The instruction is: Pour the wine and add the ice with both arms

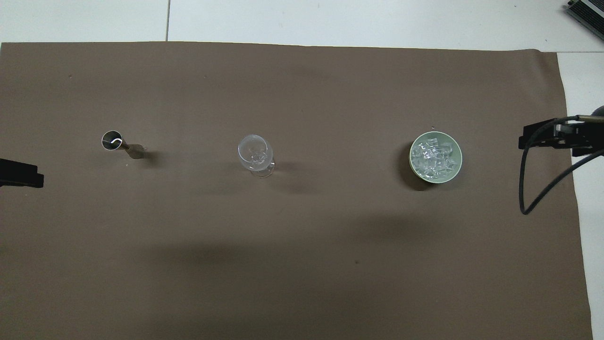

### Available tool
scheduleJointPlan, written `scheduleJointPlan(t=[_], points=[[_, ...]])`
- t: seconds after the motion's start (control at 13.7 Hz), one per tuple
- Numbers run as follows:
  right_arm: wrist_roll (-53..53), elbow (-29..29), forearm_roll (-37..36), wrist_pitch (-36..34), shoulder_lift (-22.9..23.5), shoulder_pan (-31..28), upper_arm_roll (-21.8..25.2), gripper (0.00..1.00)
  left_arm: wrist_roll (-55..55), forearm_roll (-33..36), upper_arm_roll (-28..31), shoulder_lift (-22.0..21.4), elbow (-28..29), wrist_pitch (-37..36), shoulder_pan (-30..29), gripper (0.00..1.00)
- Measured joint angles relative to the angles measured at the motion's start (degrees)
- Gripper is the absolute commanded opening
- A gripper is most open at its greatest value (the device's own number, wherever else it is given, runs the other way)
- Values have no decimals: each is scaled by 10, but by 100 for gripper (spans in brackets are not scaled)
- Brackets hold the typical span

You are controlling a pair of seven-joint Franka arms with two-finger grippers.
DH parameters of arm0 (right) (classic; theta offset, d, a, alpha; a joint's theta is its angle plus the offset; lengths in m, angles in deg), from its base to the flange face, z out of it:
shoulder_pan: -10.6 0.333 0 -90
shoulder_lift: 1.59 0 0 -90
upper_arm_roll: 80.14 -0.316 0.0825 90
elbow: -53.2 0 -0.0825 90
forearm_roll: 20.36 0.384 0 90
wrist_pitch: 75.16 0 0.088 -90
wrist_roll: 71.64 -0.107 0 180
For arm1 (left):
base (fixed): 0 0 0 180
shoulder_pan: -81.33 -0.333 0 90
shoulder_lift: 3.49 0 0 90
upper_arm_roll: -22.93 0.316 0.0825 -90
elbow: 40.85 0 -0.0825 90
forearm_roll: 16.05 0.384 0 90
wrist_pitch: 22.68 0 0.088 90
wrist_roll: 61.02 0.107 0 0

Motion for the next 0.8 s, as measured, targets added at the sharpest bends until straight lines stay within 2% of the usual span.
scheduleJointPlan(t=[0.29, 0.8], points=[[0, 0, 0, 0, 0, 0, 0, 100, -4, -15, -11, 0, -5, 43, 1, 100], [0, 0, 0, 0, 0, 0, 0, 100, 56, -15, 0, 1, -5, 66, -9, 100]])
